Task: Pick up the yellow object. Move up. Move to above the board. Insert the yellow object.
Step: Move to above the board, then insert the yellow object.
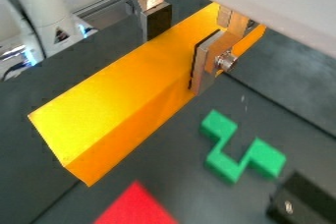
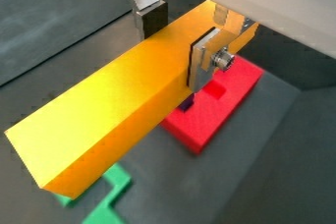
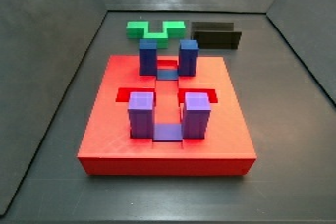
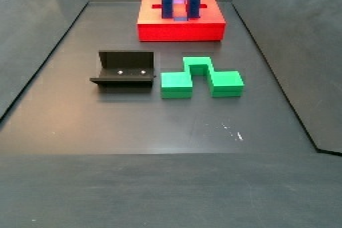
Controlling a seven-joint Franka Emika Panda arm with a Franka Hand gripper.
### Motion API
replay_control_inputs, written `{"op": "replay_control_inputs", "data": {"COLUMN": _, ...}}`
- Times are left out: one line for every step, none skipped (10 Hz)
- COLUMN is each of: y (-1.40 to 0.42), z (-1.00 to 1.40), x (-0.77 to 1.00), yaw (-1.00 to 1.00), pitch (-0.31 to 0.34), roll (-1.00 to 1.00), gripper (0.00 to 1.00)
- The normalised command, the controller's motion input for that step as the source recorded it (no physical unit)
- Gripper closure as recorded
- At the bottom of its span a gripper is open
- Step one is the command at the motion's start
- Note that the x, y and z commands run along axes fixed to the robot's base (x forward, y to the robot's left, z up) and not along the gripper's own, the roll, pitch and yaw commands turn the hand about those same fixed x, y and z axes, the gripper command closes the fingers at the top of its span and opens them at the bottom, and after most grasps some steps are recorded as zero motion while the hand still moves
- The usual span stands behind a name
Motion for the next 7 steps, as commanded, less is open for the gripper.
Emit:
{"op": "replay_control_inputs", "data": {"y": -1.4, "z": 0.22, "x": 0.83, "yaw": 0.0, "pitch": 0.149, "roll": 0.02, "gripper": 1.0}}
{"op": "replay_control_inputs", "data": {"y": -1.4, "z": 0.22, "x": 0.88, "yaw": 0.0, "pitch": 0.153, "roll": 0.01, "gripper": 1.0}}
{"op": "replay_control_inputs", "data": {"y": -1.4, "z": 0.23, "x": 0.91, "yaw": 0.0, "pitch": 0.154, "roll": 0.02, "gripper": 1.0}}
{"op": "replay_control_inputs", "data": {"y": -0.72, "z": 0.13, "x": 0.52, "yaw": 0.01, "pitch": 0.175, "roll": 0.05, "gripper": 1.0}}
{"op": "replay_control_inputs", "data": {"y": -0.48, "z": 0.1, "x": 0.37, "yaw": 0.0, "pitch": 0.166, "roll": 0.06, "gripper": 1.0}}
{"op": "replay_control_inputs", "data": {"y": -0.17, "z": 0.05, "x": 0.13, "yaw": 0.01, "pitch": 0.078, "roll": 0.04, "gripper": 1.0}}
{"op": "replay_control_inputs", "data": {"y": 0.0, "z": 0.0, "x": 0.02, "yaw": 0.0, "pitch": 0.0, "roll": 0.0, "gripper": 1.0}}
